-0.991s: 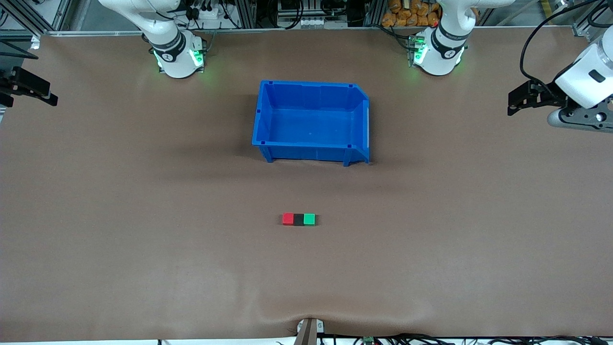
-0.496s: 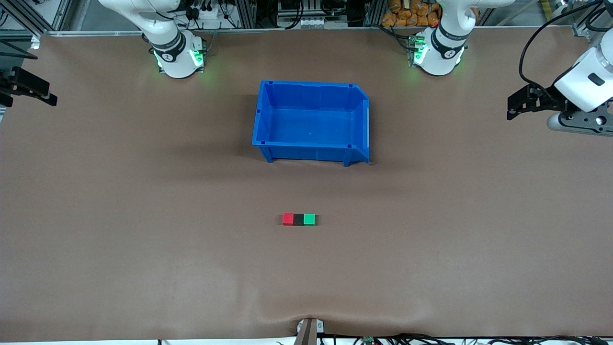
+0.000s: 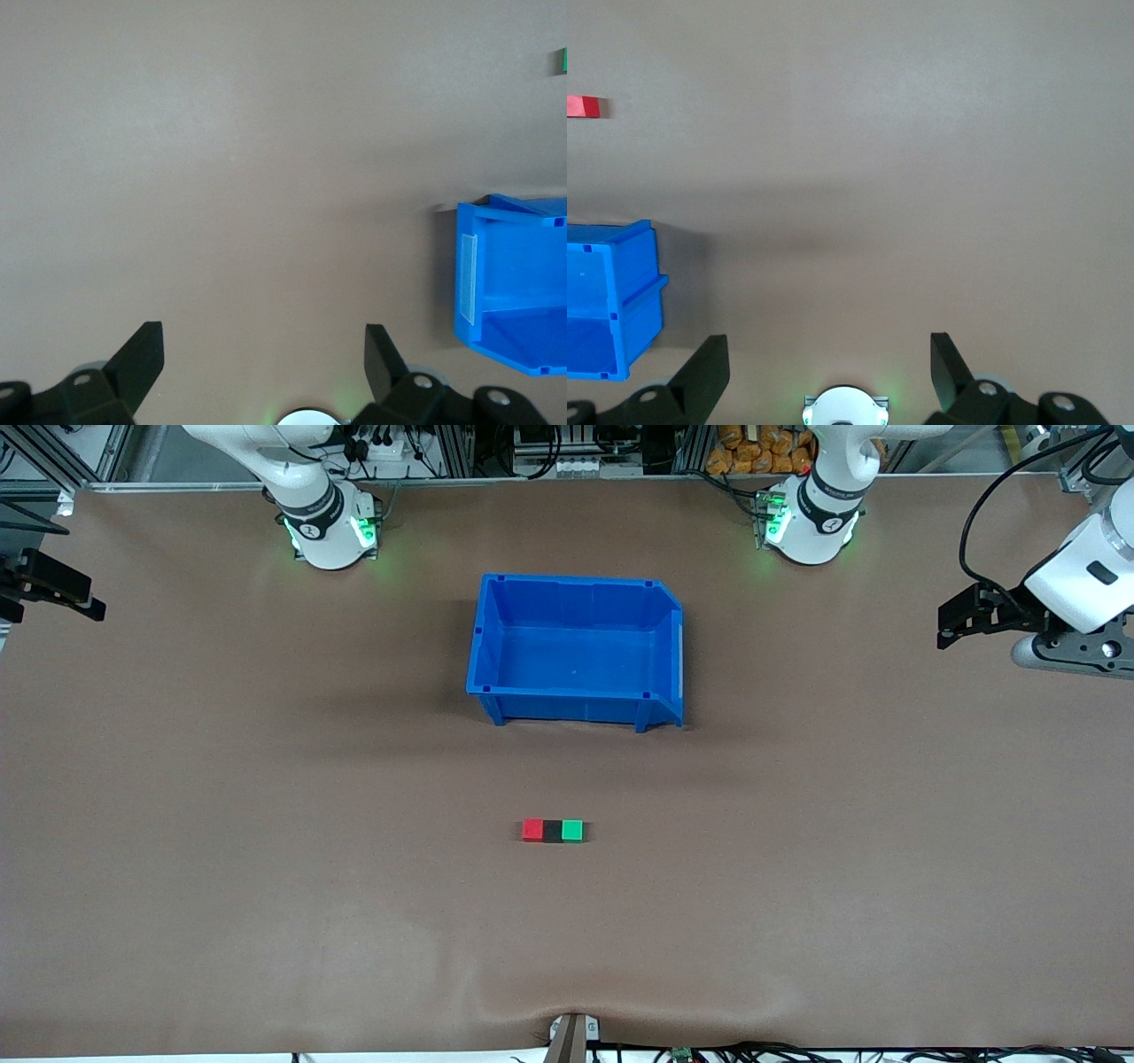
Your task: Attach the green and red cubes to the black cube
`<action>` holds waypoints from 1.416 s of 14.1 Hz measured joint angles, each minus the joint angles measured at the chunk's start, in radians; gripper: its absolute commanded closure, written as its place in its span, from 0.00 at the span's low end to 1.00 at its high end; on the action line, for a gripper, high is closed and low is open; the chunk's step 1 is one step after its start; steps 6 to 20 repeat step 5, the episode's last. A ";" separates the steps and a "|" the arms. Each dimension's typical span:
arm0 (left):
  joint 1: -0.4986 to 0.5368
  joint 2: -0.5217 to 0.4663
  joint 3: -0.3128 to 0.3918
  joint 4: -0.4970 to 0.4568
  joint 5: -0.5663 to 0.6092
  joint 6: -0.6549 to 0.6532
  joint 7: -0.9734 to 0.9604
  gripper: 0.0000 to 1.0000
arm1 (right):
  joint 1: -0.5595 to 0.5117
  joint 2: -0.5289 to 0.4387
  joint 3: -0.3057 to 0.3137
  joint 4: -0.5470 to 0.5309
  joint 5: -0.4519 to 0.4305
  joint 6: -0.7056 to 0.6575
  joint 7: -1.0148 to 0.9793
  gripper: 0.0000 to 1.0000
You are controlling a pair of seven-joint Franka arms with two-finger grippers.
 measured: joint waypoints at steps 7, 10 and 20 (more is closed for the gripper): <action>0.000 0.000 -0.001 -0.001 0.000 0.005 0.000 0.00 | 0.000 0.000 0.000 0.000 0.000 0.001 0.000 0.00; 0.000 0.000 -0.001 -0.001 0.000 0.005 0.000 0.00 | 0.000 0.000 0.000 0.000 0.000 0.001 0.000 0.00; 0.000 0.000 -0.001 -0.001 0.000 0.005 0.000 0.00 | 0.000 0.000 0.000 0.000 0.000 0.001 0.000 0.00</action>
